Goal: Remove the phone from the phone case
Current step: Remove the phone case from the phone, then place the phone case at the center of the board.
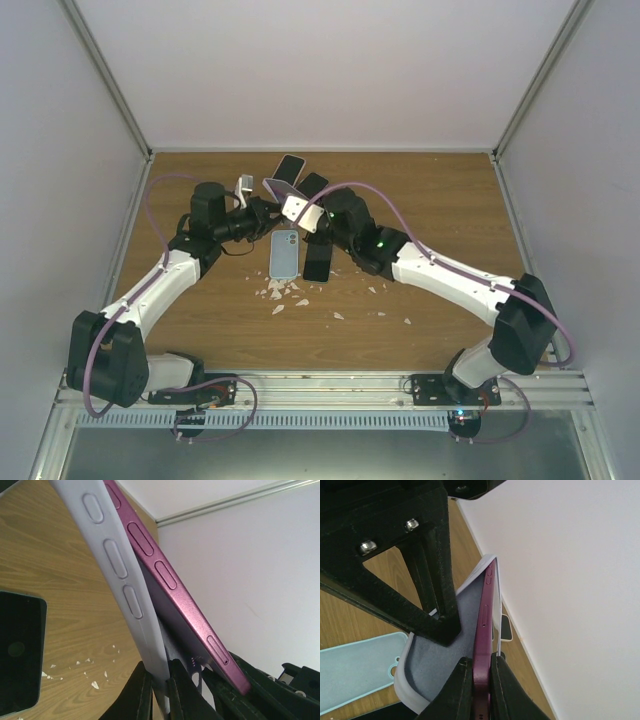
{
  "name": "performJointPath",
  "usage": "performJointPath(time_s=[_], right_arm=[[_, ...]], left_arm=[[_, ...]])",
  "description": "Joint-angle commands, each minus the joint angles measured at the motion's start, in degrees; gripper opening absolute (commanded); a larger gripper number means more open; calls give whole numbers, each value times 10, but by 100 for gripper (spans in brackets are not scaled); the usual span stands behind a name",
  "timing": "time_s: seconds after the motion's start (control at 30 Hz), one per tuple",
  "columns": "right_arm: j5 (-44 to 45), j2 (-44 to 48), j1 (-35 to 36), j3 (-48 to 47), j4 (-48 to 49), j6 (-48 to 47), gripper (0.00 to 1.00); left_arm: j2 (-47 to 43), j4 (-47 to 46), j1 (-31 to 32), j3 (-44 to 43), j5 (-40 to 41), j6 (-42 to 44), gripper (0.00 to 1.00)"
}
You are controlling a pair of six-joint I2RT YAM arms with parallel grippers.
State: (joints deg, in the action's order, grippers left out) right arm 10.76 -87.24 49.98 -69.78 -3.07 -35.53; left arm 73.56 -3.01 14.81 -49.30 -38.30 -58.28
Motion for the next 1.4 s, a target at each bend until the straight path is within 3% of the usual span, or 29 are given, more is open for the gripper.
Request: performJointPath(time_s=[0.0,0.9,1.37], right_arm=[[93,52,-67,-49,43,17,1],[37,74,-131,-88,-11,95,1],[24,136,-142,-30,-39,100,0]], left_arm=[[-8,57,-9,4,13,106,0],[-35,168,3,-19,64,314,0],[-118,271,-45,3,45,475,0]])
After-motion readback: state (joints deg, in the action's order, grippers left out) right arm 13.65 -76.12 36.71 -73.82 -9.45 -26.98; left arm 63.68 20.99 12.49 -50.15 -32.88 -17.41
